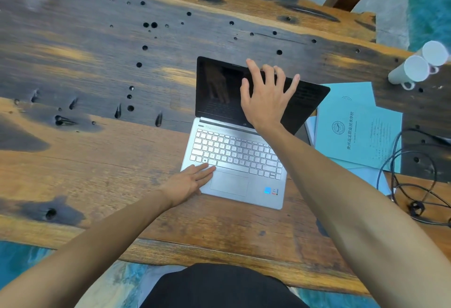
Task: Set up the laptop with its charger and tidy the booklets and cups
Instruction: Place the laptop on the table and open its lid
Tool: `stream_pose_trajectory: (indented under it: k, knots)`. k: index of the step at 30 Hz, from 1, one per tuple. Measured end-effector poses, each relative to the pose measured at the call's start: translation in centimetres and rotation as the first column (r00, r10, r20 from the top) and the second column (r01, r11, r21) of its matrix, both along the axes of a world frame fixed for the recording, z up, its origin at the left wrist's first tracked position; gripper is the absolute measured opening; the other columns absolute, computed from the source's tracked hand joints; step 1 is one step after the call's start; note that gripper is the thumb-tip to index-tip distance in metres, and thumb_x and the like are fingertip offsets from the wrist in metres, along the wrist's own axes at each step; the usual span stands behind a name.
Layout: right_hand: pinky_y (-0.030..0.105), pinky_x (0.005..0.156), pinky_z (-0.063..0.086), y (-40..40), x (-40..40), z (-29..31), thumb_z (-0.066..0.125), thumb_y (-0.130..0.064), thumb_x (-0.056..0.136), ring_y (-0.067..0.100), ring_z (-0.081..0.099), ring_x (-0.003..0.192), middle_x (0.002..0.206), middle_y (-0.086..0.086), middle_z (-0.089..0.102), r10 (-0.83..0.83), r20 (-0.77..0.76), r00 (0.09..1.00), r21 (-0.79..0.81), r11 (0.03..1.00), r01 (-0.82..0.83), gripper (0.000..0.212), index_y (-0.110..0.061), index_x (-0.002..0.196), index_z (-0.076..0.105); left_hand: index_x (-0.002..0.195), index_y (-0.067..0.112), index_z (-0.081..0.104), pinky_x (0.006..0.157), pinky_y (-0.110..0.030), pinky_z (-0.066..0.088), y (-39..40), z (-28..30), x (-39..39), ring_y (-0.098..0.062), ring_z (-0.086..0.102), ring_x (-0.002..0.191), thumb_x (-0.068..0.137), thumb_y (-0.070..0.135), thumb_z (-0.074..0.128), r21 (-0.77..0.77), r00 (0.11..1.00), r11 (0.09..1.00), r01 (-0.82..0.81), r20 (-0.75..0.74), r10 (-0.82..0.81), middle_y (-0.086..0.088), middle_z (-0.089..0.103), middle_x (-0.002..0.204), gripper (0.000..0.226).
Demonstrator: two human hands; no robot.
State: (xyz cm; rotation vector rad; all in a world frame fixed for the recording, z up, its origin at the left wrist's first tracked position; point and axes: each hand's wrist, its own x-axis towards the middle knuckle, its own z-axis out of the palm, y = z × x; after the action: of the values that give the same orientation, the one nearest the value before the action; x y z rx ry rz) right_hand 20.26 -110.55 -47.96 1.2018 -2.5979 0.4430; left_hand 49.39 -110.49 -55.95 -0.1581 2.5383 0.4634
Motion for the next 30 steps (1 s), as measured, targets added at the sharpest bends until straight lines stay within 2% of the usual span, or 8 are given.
stream_pose_trajectory:
  k: [4, 8, 13, 18, 23, 30]
  knots:
    - [0.064, 0.119, 0.013, 0.4, 0.4, 0.4, 0.039, -0.047, 0.100, 0.024, 0.047, 0.136, 0.135, -0.004, 0.062, 0.004, 0.020, 1.000, 0.034, 0.999, -0.005, 0.045, -0.041, 0.143, 0.050, 0.162, 0.018, 0.005, 0.126, -0.035, 0.014, 0.2, 0.0, 0.0, -0.018, -0.008, 0.156, 0.109, 0.017, 0.040, 0.015, 0.999, 0.999, -0.034, -0.010, 0.034, 0.007, -0.011, 0.169, 0.064]
    - [0.065, 0.120, 0.012, 0.4, 0.2, 0.8, 0.036, -0.049, 0.100, 0.025, 0.043, 0.141, 0.144, -0.003, 0.057, 0.016, 0.039, 0.999, 0.089, 0.996, -0.020, 0.049, -0.041, 0.148, 0.045, 0.162, 0.017, 0.006, 0.127, -0.033, 0.008, 0.2, -0.1, -0.1, -0.018, -0.008, 0.156, 0.108, 0.014, 0.041, -0.003, 1.000, 1.000, -0.020, -0.021, 0.020, 0.005, -0.009, 0.169, 0.064]
    - [0.067, 0.119, 0.013, -0.1, -0.7, 1.1, 0.032, -0.055, 0.100, 0.028, 0.036, 0.147, 0.158, 0.000, 0.044, 0.037, 0.061, 0.997, 0.193, 0.980, -0.048, 0.056, -0.041, 0.154, 0.035, 0.162, 0.017, 0.005, 0.127, -0.033, 0.007, 0.6, -0.2, 0.1, -0.018, -0.010, 0.156, 0.110, 0.021, 0.038, -0.018, 0.999, 0.999, -0.037, -0.018, 0.037, 0.006, -0.010, 0.169, 0.062]
    - [0.067, 0.119, 0.011, -0.1, -1.2, 1.0, 0.033, -0.056, 0.100, 0.029, 0.029, 0.151, 0.165, 0.000, 0.033, 0.052, 0.074, 0.996, 0.240, 0.968, -0.068, 0.059, -0.041, 0.157, 0.028, 0.162, 0.019, 0.007, 0.126, -0.030, 0.009, 0.9, -0.3, 0.1, -0.015, -0.009, 0.156, 0.106, 0.010, 0.043, -0.010, 0.996, 0.996, -0.088, -0.035, 0.087, 0.009, -0.009, 0.169, 0.067]
    - [0.063, 0.121, 0.012, 0.5, -1.6, 1.4, 0.034, -0.056, 0.101, 0.030, 0.025, 0.153, 0.168, 0.001, 0.026, 0.073, 0.101, 0.992, 0.258, 0.961, -0.097, 0.061, -0.041, 0.158, 0.025, 0.162, 0.017, 0.011, 0.125, -0.030, 0.012, 1.0, -0.5, -0.2, -0.016, -0.005, 0.156, 0.104, 0.010, 0.047, -0.014, 0.994, 0.995, -0.096, -0.048, 0.096, 0.007, -0.005, 0.170, 0.069]
    - [0.058, 0.123, 0.014, 3.3, -0.6, 1.8, 0.037, -0.055, 0.100, 0.030, 0.020, 0.155, 0.170, 0.002, 0.020, 0.058, 0.114, 0.992, 0.219, 0.972, -0.082, 0.063, -0.038, 0.159, 0.024, 0.161, 0.028, 0.019, 0.113, -0.034, 0.038, 1.2, 0.2, 0.5, -0.017, 0.000, 0.157, 0.104, 0.029, 0.048, -0.014, 0.995, 0.995, -0.101, -0.006, 0.101, 0.009, -0.001, 0.170, 0.064]
